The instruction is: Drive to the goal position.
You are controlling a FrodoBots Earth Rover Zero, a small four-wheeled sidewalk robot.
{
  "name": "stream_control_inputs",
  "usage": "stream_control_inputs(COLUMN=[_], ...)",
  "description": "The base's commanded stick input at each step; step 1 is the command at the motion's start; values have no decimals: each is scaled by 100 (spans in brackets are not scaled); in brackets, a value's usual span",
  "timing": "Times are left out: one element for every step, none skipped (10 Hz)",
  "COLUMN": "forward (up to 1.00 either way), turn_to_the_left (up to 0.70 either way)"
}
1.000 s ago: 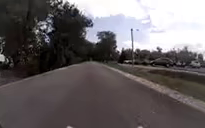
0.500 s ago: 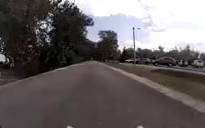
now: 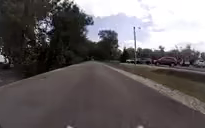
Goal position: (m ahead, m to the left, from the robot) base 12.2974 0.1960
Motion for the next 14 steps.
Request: stream_control_inputs(forward=[70, 70, 70, 70, 70, 70, 70, 70, 70, 70, 70, 70, 70, 70], turn_to_the_left=[12, 27, 35, 6, 0, 0, -3, -35, -8, 0, 0, 0, 0, 0])
